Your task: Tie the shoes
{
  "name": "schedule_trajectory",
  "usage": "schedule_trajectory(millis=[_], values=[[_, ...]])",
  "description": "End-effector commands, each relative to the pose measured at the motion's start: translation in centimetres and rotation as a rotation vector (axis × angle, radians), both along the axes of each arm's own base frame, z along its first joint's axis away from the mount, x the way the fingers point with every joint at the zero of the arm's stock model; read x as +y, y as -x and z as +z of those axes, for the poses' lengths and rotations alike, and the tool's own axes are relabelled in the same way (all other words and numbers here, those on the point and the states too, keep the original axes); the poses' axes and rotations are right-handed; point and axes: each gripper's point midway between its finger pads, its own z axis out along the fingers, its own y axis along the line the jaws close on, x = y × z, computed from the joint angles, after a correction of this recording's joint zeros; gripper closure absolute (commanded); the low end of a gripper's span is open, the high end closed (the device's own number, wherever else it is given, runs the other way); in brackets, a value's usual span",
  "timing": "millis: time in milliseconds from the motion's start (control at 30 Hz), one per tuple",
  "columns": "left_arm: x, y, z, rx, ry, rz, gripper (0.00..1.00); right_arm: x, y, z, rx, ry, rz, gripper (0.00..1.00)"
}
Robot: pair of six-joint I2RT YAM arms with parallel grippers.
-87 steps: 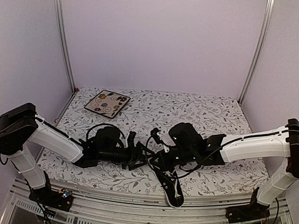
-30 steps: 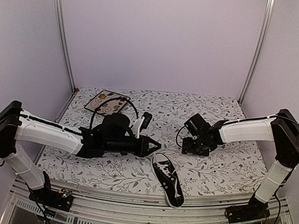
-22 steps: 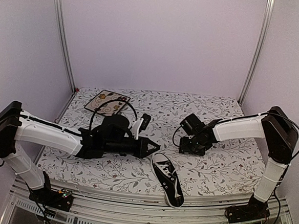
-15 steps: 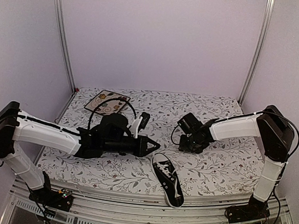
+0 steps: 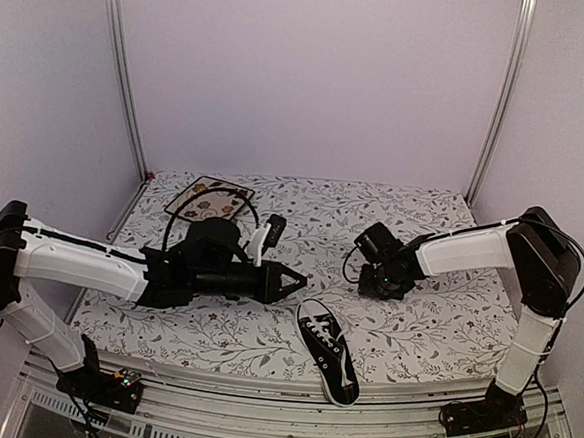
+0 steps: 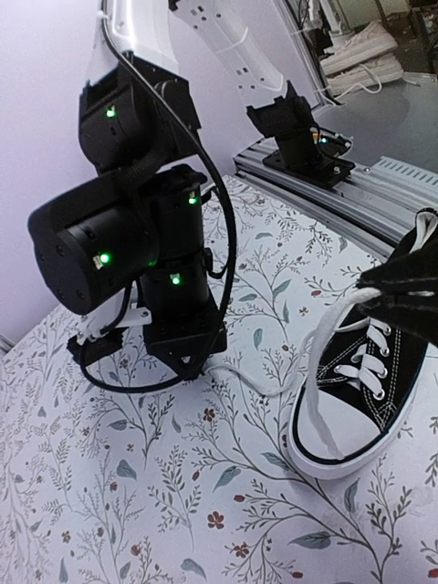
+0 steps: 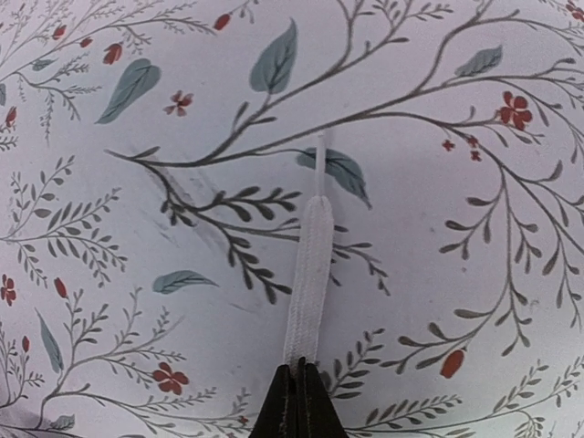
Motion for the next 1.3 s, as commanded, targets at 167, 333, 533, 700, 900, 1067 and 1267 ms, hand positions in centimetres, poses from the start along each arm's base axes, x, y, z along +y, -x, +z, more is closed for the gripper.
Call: schedule_trajectory(millis=[167,333,533,700,900,1067,1267], values=[[2.9,-0.2,1.3,-0.050,0.012,0.001,1.00,-4.4,0.4,4.7,-0.085,0.103,-0.059,0.98],[2.9,0.1,1.5,-0.052,0.028,-0.038,1.00,-4.1,0.2,8.3,-0.155,0.044,-0.031,0.98],[0.1,0.4,1.8,-0.061,0.057,-0.155,1.00,1.5,1.3,14.9,-0.331,-0.274,0.287,0.98],[-2.9,-0.1,0.7,-0.058,0.041,-0.237,1.00,3.7,3.0,18.5,-0.394,-0.422,0.427,0.98],[-5.5,-1.0,-0.9,-0.054,0.021,-0.282,1.00,5.8,5.5,22.1,-0.453,-0.595,0.586,0.98],[-7.3,-1.5,-1.9,-0.032,0.026,-0.321,1.00,6.7,6.4,22.2,-0.438,-0.656,0.635,0.98],[-7.2,-3.0,-3.1,-0.028,-0.027,-0.251,1.00,5.9,5.2,21.3,-0.423,-0.607,0.551,0.98]])
